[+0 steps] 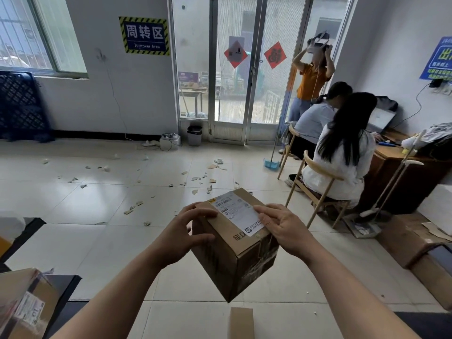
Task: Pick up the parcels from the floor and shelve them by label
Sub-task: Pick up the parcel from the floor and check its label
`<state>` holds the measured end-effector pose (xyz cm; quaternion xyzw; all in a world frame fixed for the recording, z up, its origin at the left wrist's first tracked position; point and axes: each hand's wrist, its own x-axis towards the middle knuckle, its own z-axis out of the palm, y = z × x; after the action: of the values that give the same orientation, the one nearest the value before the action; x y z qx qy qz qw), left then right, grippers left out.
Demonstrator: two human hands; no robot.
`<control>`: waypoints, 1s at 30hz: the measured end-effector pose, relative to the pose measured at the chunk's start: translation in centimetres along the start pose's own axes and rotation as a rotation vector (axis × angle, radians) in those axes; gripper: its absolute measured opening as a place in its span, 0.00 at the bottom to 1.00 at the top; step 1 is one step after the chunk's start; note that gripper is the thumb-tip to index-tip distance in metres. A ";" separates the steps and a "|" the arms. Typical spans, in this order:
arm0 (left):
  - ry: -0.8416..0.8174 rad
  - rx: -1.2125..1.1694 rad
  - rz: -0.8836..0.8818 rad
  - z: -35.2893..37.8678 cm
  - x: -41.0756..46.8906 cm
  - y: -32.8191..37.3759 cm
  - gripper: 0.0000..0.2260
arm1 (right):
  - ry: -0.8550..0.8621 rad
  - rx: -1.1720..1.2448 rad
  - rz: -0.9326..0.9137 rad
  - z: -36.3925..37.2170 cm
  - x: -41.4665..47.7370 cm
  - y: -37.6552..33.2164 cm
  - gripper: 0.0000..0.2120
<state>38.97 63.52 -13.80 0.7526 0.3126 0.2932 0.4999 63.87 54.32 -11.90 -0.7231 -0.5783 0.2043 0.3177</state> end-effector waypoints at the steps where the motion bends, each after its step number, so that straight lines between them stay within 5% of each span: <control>1: 0.002 0.008 -0.006 0.1 -0.1 0.0 0.20 | 0.015 0.010 -0.003 0.0 -0.1 -0.1 0.17; 8: 0.033 0.037 0.006 1.5 -0.4 -0.2 0.23 | 0.136 0.015 -0.005 0.3 -0.4 -0.8 0.19; 16: 0.010 -0.173 -0.060 2.7 -0.6 1.2 0.18 | 0.084 0.074 0.061 1.6 -1.7 -0.8 0.21; 21: -0.058 -0.124 -0.048 2.6 -1.7 0.2 0.35 | 0.049 0.230 0.064 2.6 -2.9 -0.8 0.21; 30: -0.025 -0.126 -0.098 1.9 -3.1 -1.4 0.37 | -0.045 0.053 -0.109 3.2 -4.4 -0.2 0.21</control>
<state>38.20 60.50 -16.08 0.7069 0.3237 0.2780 0.5641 60.49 50.79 -14.36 -0.6772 -0.6182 0.2181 0.3341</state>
